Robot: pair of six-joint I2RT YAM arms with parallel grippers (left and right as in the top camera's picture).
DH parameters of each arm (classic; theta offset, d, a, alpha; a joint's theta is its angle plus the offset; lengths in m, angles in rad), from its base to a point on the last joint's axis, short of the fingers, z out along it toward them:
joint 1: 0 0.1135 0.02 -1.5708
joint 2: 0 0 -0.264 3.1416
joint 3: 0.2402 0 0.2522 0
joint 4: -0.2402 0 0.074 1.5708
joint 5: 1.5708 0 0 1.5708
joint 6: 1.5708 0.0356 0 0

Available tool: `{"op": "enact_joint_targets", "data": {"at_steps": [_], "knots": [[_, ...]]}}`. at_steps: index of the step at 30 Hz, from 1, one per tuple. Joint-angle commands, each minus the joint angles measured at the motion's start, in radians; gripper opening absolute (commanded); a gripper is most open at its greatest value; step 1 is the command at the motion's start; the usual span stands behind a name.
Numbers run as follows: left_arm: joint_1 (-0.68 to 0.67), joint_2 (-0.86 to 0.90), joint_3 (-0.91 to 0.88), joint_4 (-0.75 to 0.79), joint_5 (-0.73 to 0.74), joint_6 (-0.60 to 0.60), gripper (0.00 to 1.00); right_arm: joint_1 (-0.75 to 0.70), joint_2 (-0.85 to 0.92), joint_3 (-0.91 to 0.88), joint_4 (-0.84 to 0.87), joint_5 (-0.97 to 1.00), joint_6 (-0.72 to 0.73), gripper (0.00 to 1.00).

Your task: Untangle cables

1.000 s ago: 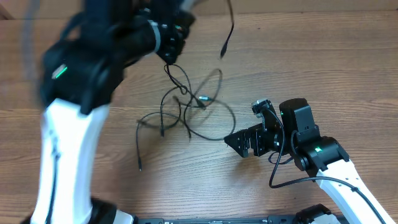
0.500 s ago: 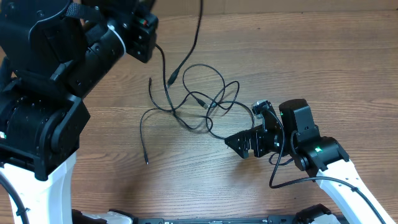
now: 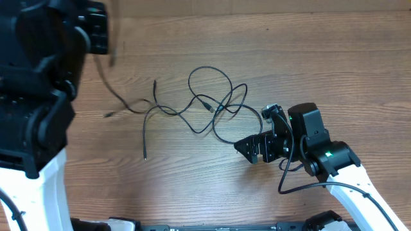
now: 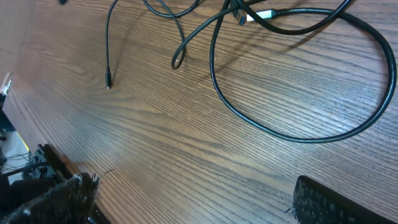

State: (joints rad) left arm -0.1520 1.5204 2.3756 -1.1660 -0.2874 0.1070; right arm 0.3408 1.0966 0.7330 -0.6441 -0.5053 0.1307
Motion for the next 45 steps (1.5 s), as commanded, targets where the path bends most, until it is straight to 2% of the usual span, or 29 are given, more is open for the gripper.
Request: {"op": "enact_joint_targets", "data": {"at_steps": [1, 10, 21, 28, 36, 40, 45], "knots": [[0.099, -0.003, 0.002, -0.019, -0.038, -0.071, 0.04, -0.002, -0.006, 0.008, 0.002, 0.012, -0.001, 1.00], [0.405, 0.069, 0.000, -0.055, -0.068, -0.082, 0.04, -0.002, -0.006, 0.008, 0.003, 0.011, -0.001, 1.00], [0.761, 0.162, 0.000, -0.129, -0.141, -0.411, 0.04, -0.002, -0.006, 0.008, 0.003, 0.011, -0.001, 1.00], [0.959, 0.192, -0.001, -0.116, -0.137, -0.437, 0.04, -0.002, -0.006, 0.008, 0.003, 0.011, 0.000, 1.00], [1.090, 0.219, -0.001, -0.091, -0.094, -0.460, 0.04, -0.002, -0.006, 0.008, 0.003, 0.011, -0.001, 1.00], [1.146, 0.254, -0.001, -0.095, 0.007, -0.463, 0.04, -0.002, -0.006, 0.008, 0.006, 0.011, 0.000, 1.00], [1.152, 0.316, -0.001, -0.140, 0.156, -0.463, 0.04, -0.002, -0.006, 0.008, 0.013, 0.011, 0.000, 1.00]]}}
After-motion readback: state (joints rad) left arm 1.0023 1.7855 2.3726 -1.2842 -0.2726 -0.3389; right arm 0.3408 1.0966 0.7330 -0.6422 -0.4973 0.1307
